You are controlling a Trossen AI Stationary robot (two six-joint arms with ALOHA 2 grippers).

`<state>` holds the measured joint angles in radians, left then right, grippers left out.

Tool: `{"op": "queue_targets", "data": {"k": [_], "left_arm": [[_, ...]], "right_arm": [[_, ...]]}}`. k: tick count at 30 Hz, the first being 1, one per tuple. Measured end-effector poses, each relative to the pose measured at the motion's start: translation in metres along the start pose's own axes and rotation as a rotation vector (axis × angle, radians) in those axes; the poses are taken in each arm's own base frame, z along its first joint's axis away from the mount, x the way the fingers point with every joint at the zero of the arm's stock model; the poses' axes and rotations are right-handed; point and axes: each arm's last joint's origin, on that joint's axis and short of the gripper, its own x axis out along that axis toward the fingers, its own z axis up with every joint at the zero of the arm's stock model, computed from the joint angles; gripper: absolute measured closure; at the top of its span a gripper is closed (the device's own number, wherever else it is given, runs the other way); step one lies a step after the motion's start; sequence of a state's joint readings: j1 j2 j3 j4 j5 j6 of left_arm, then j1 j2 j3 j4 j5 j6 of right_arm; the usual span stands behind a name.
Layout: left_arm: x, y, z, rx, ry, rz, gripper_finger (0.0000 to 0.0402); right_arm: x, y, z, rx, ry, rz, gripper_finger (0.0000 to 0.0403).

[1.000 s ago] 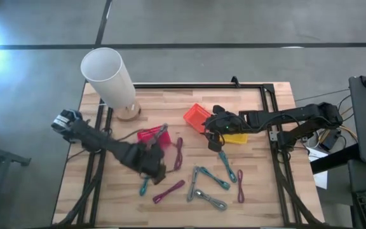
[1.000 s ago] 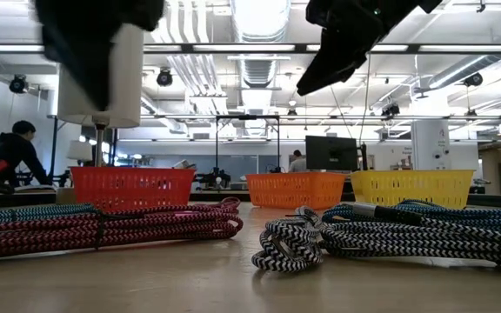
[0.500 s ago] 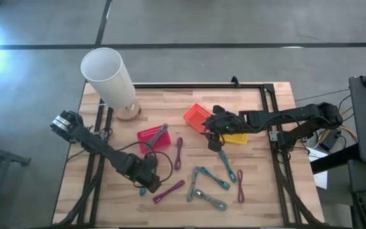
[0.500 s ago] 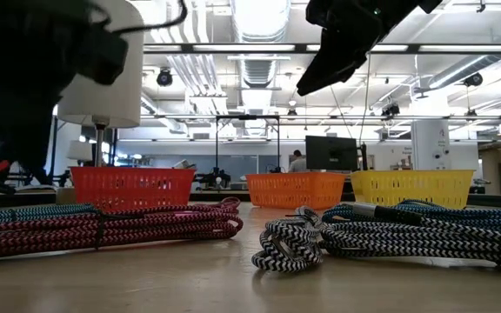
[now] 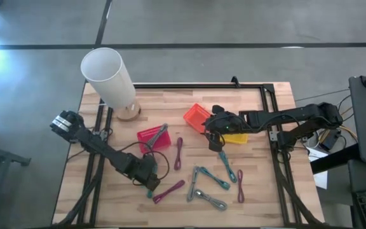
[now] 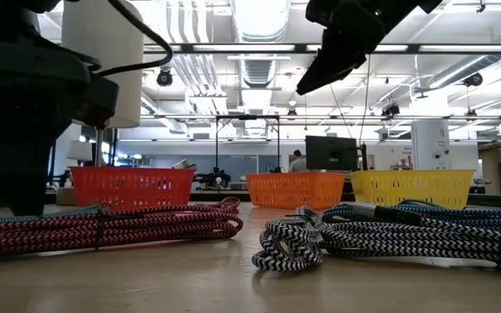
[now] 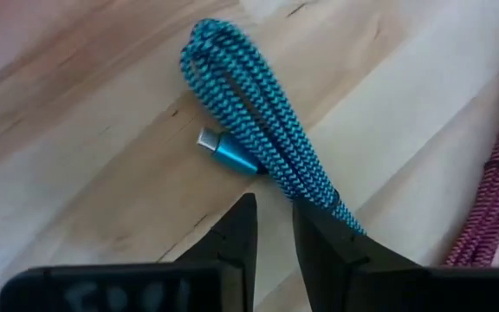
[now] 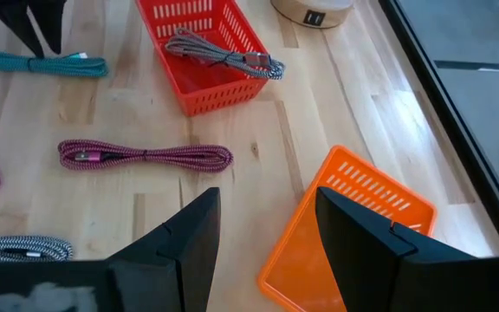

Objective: Pick & Place USB Port
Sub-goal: Put the bottom left black and blue charger cable into the orange bin

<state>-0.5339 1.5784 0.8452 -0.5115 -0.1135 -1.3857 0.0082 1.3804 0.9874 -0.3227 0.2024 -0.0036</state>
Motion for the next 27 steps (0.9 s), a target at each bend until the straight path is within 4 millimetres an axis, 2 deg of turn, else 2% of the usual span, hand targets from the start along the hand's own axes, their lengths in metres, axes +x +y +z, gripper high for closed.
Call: {"op": "queue_targets", "data": {"k": [9,20,27], "left_arm": [[-0.008,-0.008,0.004,-0.012,-0.023,-0.040,0.0330],[0.002,0.002,0.003,-0.058,-0.055,-0.029,0.0330],[0.007,0.001,0.003,-0.059,-0.074,-0.103,0.0330]], "right_arm": [[0.000,0.000,0.001,0.002,-0.006,0.000,0.0216],[0.000,0.000,0.001,0.006,-0.012,0.000,0.0216],[0.000,0.000,0.001,0.006,-0.013,0.000,0.0216]]}}
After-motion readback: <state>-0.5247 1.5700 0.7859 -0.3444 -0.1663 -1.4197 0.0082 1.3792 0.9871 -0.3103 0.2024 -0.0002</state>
